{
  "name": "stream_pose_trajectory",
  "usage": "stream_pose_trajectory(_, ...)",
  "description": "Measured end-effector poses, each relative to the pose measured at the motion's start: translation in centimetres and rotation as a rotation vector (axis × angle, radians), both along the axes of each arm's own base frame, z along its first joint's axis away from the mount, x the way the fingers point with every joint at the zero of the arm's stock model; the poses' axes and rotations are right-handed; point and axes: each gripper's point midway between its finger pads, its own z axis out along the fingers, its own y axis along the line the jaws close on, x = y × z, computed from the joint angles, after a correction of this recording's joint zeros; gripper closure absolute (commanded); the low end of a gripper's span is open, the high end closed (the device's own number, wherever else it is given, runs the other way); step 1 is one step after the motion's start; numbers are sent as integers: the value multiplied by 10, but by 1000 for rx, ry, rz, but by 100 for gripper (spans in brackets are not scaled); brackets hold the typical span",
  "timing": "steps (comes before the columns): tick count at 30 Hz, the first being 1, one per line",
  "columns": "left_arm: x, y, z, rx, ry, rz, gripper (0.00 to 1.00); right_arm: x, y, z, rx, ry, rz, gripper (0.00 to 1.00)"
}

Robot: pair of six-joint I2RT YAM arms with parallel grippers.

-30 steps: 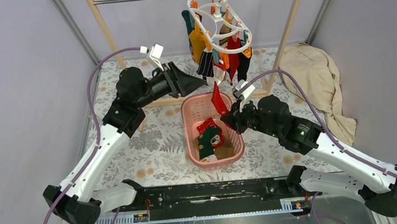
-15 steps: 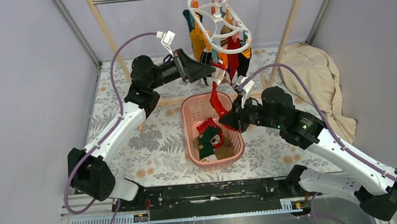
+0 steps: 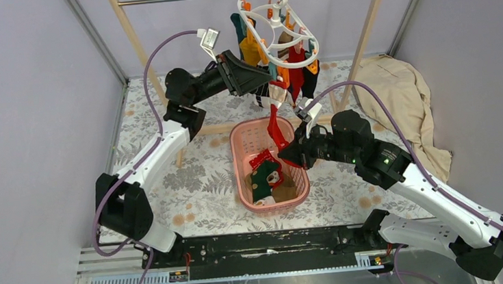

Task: Remove the socks clipped to the hanger
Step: Remove the sock from the hanger.

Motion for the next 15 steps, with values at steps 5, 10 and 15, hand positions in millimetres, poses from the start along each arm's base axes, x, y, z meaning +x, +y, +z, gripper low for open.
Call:
stream_pose_trajectory(5,8,-3,-6,-11,19,-12,40,0,0,0,0,0,0,100)
stream_pose_trajectory(10,11,-4,-9,-13,21,-13,40,0,0,0,1,0,0,100)
stream_pose_trajectory(15,11,-5,-5,-36,4,-22,40,0,0,0,0,-1,0,100)
